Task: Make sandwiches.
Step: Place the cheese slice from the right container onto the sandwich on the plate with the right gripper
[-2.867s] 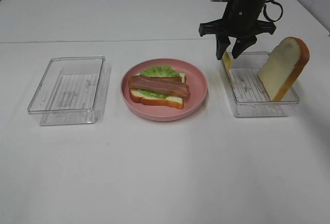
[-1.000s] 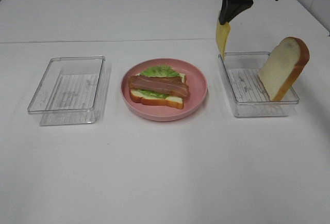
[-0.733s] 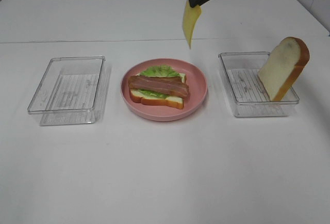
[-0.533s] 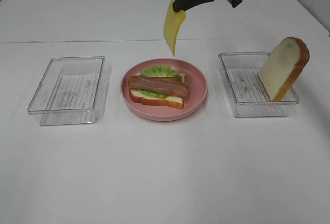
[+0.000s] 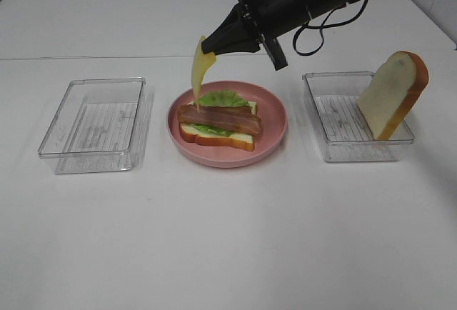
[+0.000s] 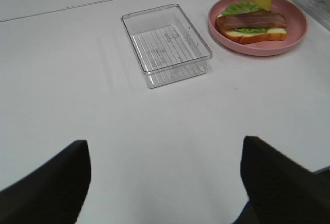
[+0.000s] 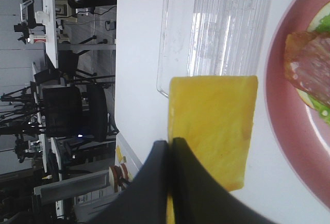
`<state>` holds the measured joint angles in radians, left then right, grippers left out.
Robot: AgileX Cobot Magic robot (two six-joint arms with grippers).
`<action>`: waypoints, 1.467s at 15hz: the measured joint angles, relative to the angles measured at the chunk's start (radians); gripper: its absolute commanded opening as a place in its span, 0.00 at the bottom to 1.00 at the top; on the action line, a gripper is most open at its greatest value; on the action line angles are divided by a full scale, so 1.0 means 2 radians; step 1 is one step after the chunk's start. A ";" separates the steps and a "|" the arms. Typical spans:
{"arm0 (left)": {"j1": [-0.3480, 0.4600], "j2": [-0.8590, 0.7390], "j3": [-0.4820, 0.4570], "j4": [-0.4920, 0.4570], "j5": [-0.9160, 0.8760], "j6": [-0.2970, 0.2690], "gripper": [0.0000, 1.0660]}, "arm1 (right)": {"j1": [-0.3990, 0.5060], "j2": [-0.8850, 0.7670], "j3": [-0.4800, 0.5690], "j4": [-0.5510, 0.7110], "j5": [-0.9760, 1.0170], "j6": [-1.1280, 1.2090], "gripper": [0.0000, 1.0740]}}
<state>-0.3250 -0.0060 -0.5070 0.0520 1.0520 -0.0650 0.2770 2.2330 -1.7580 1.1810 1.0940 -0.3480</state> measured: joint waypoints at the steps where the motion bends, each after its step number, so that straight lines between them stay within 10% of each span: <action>1: 0.000 0.000 0.000 0.000 0.000 0.000 0.72 | 0.013 0.013 0.000 0.011 -0.009 -0.005 0.00; 10: 0.000 0.000 0.000 0.000 0.000 0.000 0.72 | 0.025 0.044 0.001 -0.098 -0.077 0.053 0.05; 17: 0.000 0.000 0.000 0.000 0.000 0.000 0.72 | 0.025 0.030 0.001 -0.195 -0.117 0.092 0.56; 22: 0.000 0.000 0.000 0.000 0.000 0.000 0.72 | 0.025 -0.030 0.001 -0.269 -0.117 0.107 0.67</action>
<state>-0.3250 -0.0060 -0.5070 0.0520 1.0520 -0.0650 0.3270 2.1730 -1.7560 0.6430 0.8590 -0.1330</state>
